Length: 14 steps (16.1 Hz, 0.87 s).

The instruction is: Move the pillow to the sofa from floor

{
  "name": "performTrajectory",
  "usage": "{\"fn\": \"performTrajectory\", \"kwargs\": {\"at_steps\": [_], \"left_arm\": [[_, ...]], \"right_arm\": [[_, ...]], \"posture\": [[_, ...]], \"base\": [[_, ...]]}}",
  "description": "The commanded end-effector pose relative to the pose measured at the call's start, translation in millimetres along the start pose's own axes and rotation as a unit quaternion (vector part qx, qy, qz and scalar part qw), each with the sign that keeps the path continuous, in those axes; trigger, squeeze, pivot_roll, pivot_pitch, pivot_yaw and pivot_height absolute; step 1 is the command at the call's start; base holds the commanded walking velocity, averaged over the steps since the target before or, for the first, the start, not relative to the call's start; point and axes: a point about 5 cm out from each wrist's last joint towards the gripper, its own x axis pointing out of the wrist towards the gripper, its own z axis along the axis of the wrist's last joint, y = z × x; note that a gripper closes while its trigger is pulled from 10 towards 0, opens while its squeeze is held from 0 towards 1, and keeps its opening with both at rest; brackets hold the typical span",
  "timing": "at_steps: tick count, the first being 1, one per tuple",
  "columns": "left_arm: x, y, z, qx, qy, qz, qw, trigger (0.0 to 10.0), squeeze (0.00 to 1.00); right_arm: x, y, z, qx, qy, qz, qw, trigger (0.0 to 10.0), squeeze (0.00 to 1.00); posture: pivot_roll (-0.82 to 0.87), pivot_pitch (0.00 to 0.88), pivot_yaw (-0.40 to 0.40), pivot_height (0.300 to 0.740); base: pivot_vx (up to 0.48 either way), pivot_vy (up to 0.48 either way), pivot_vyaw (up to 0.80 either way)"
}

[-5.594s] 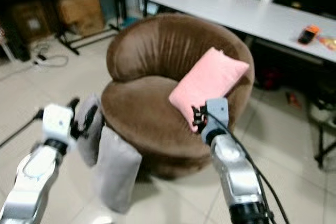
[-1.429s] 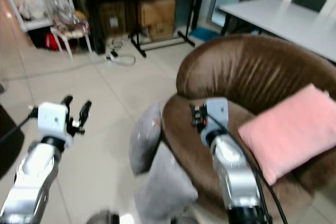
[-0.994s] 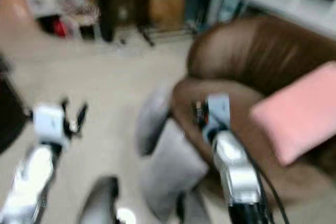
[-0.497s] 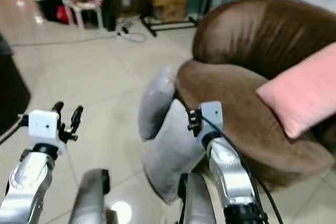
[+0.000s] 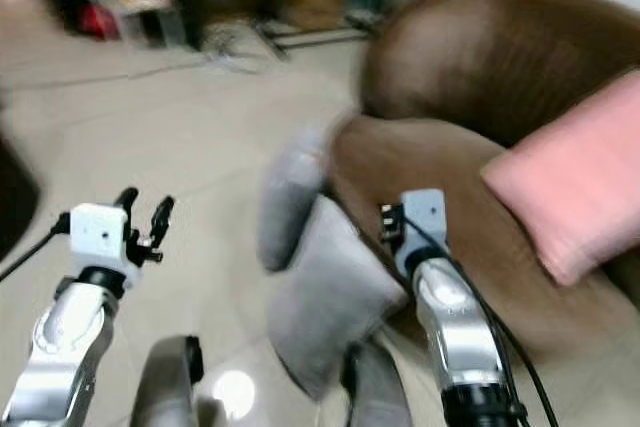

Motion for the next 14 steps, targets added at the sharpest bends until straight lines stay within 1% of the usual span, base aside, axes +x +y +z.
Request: {"fn": "performTrajectory", "kwargs": {"at_steps": [1,2,4,6,8,11,12,14], "left_arm": [[-1.1,1.2,0.8,-0.001,-0.002,0.0,1.0,10.0,0.0],[-0.8,1.2,1.0,-0.001,-0.003,-0.001,1.0,10.0,0.0],[-0.7,1.5,0.7,-0.002,-0.001,0.001,1.0,10.0,0.0],[-0.5,2.2,0.2,0.0,0.0,0.002,1.0,10.0,0.0],[-0.1,2.4,-0.1,0.002,0.001,0.0,1.0,10.0,0.0],[4.1,0.7,-0.4,0.012,0.005,-0.025,1.0,10.0,0.0],[5.5,0.2,-0.8,0.015,0.005,-0.034,0.999,10.0,0.0],[5.9,-0.8,-1.4,0.015,0.008,-0.044,0.999,10.0,0.0]], "right_arm": [[1.6,7.3,4.4,0.011,-0.008,0.017,1.0,10.0,0.0],[1.5,8.6,2.3,0.014,-0.001,0.026,1.0,10.0,0.0],[1.1,10.4,0.0,0.001,0.005,0.043,0.999,10.0,0.0],[2.4,9.0,0.0,0.003,0.008,0.042,0.999,10.0,0.0],[3.7,7.9,0.4,0.001,0.01,0.043,0.999,10.0,0.0],[10.4,7.1,-7.0,-0.018,0.035,0.058,0.998,10.0,0.0],[14.1,7.1,-9.7,-0.014,0.041,0.059,0.997,10.0,0.0],[18.1,6.9,-11.5,-0.007,0.046,0.059,0.997,10.0,0.0]], "posture": [[-0.05,0.0,-0.064,0.529],[-0.05,0.0,-0.064,0.529],[-0.05,0.0,-0.064,0.529],[-0.05,0.0,-0.063,0.529],[-0.05,0.0,-0.062,0.509],[-0.05,0.0,-0.049,0.474],[-0.05,0.0,-0.044,0.459],[-0.05,0.0,-0.042,0.449]], "base": [[0.319,0.0,0.43],[0.304,0.0,0.0],[0.0,0.0,0.0],[0.0,0.0,0.0],[0.0,0.0,0.0],[0.0,0.0,0.0],[0.0,0.0,0.0],[0.0,0.0,0.0]]}}
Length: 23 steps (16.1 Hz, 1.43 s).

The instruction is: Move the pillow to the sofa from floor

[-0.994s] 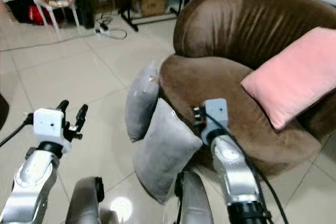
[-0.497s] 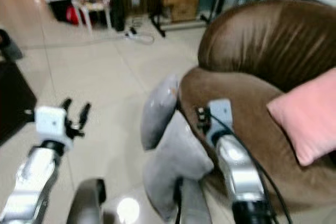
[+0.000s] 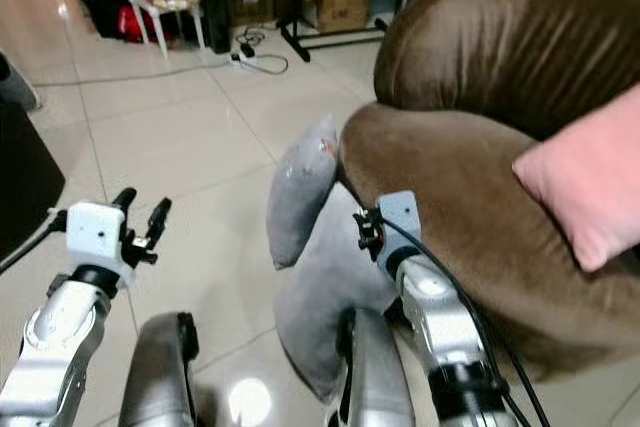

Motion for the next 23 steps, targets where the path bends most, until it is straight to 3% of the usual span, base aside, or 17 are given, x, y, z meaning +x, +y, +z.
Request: {"fn": "performTrajectory", "kwargs": {"at_steps": [1,6,7,9,13,15,16,19,20,21,23], "left_arm": [[2.1,-4.1,-0.1,0.01,0.004,-0.025,1.0,10.0,0.0],[-5.9,-6.7,1.1,0.015,0.005,-0.064,0.998,10.0,0.0],[-8.7,-10.7,1.9,0.006,0.004,-0.085,0.996,10.0,0.0],[-15.1,-19.4,4.1,-0.008,0.003,-0.127,0.992,10.0,0.0],[-25.2,-29.9,8.3,-0.016,0.01,-0.192,0.981,10.0,0.0],[-28.6,-32.4,10.3,-0.028,0.019,-0.226,0.974,10.0,0.0],[-31.4,-33.4,11.4,-0.034,0.025,-0.242,0.969,10.0,0.0],[-35.1,-34.3,9.4,-0.031,0.036,-0.262,0.964,10.0,0.0],[-35.1,-33.3,9.3,-0.03,0.038,-0.264,0.963,10.0,0.0],[-35.0,-32.2,8.7,-0.028,0.041,-0.267,0.962,10.0,0.0],[-35.9,-29.8,8.4,-0.027,0.05,-0.273,0.96,10.0,0.0]], "right_arm": [[5.6,-3.5,5.7,0.003,-0.009,-0.003,1.0,10.0,0.0],[21.9,-1.7,13.1,0.005,-0.023,-0.005,1.0,10.0,0.0],[25.4,-3.7,13.5,0.024,-0.023,-0.014,0.999,10.0,1.0],[31.7,-10.1,18.3,0.047,-0.037,-0.036,0.998,10.0,1.0],[41.9,-23.5,25.1,0.013,-0.013,-0.07,0.997,10.0,1.0],[45.8,-28.0,12.6,-0.007,0.063,-0.071,0.995,10.0,1.0],[46.4,-27.1,5.8,0.006,0.098,-0.058,0.993,10.0,1.0],[44.0,-31.3,-4.2,0.033,0.127,-0.071,0.989,10.0,1.0],[43.5,-31.8,-6.5,0.04,0.127,-0.082,0.988,10.0,0.69],[43.0,-30.5,-10.6,0.042,0.132,-0.09,0.986,10.0,0.0],[40.2,-26.6,-23.6,0.01,0.165,-0.097,0.981,10.0,0.0]], "posture": [[-0.05,0.0,-0.037,0.434],[-0.02,0.0,-0.058,0.394],[-0.01,0.0,-0.067,0.394],[0.0,0.0,-0.072,0.394],[0.0,0.0,-0.068,0.394],[0.0,0.0,-0.062,0.394],[0.0,0.0,-0.057,0.394],[0.0,0.0,-0.051,0.394],[0.0,0.0,-0.047,0.394],[0.0,0.0,-0.045,0.394],[0.0,0.0,-0.039,0.394]], "base": [[0.0,0.0,0.0],[0.0,0.0,0.0],[0.0,0.0,0.0],[0.0,0.0,0.0],[0.0,0.0,0.0],[0.0,0.0,0.0],[0.0,0.0,0.0],[0.0,0.0,0.0],[0.0,0.0,0.0],[0.0,0.0,0.0],[0.0,0.0,0.0]]}}
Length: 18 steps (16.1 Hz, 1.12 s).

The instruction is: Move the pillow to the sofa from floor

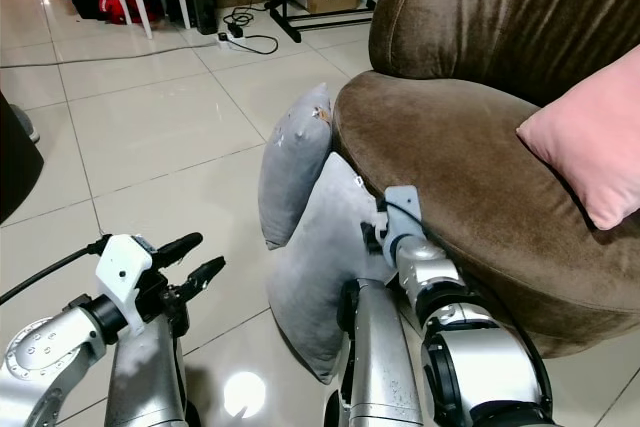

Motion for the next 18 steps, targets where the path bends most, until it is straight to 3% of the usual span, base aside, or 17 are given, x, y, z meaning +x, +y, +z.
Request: {"fn": "performTrajectory", "kwargs": {"at_steps": [1,2,3,4,18], "left_arm": [[-0.7,-1.2,3.9,0.003,-0.002,-0.01,1.0,10.0,0.0],[-1.0,-1.8,3.7,0.004,0.0,-0.014,1.0,10.0,0.0],[-1.0,-3.3,3.1,0.003,0.003,-0.021,1.0,10.0,0.0],[-0.9,-6.0,2.2,0.001,0.007,-0.031,1.0,10.0,0.0],[-4.1,-12.4,1.7,-0.003,0.02,-0.05,0.999,10.0,0.0]], "right_arm": [[0.0,0.3,-9.3,-0.019,0.026,-0.009,0.999,10.0,0.0],[-0.1,2.3,-14.3,-0.018,0.035,-0.008,0.999,9.0,0.0],[-0.1,4.2,-16.7,-0.017,0.039,-0.005,0.999,2.3,0.0],[0.0,7.4,-18.4,-0.024,0.04,0.002,0.999,0.0,0.0],[0.4,24.1,-22.7,-0.065,0.04,0.037,0.996,0.0,0.0]], "posture": [[0.01,0.0,-0.037,0.394],[0.01,0.0,-0.036,0.394],[0.0,0.001,-0.034,0.394],[0.0,0.001,-0.034,0.394],[0.01,0.005,-0.047,0.394]], "base": [[0.0,0.0,0.0],[0.0,0.0,0.0],[0.0,0.0,0.0],[0.0,0.0,0.0],[0.0,0.0,0.0]]}}
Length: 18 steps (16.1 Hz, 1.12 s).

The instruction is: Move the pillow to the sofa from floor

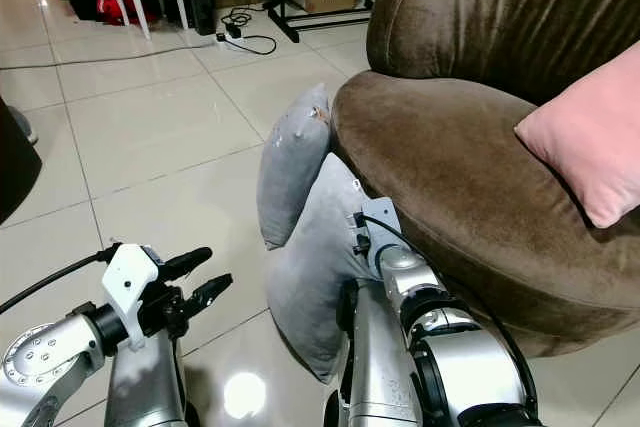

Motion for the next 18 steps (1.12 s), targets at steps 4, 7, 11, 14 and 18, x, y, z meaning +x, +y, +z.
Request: {"fn": "performTrajectory", "kwargs": {"at_steps": [4,7,11,14,18], "left_arm": [[-0.4,-2.9,2.2,0.003,0.003,-0.007,1.0,10.0,0.0],[0.2,-3.1,1.9,0.002,0.003,-0.008,1.0,10.0,0.0],[2.8,-2.0,1.3,0.005,0.005,-0.013,1.0,10.0,0.0],[5.0,5.8,3.6,0.016,-0.002,0.0,1.0,10.0,0.0],[-2.6,20.2,12.3,0.02,-0.029,0.084,0.996,10.0,0.0]], "right_arm": [[-0.1,4.7,-14.0,0.001,0.026,0.015,1.0,0.0,0.0],[-0.1,6.5,-14.2,0.001,0.026,0.02,0.999,0.0,0.0],[0.0,18.6,-13.4,0.002,0.019,0.068,0.997,0.0,0.0],[-0.9,32.5,0.3,0.035,-0.023,0.134,0.99,0.0,0.0],[-13.2,30.4,33.3,0.099,-0.159,0.206,0.961,0.0,0.0]], "posture": [[0.01,0.005,-0.048,0.394],[0.01,0.0,-0.048,0.394],[0.01,0.0,-0.045,0.394],[0.03,0.0,-0.055,0.394],[0.03,0.0,-0.051,0.394]], "base": [[0.0,0.0,0.0],[0.0,0.0,0.0],[0.0,0.0,0.0],[0.0,0.0,0.0],[0.0,0.0,0.0]]}}
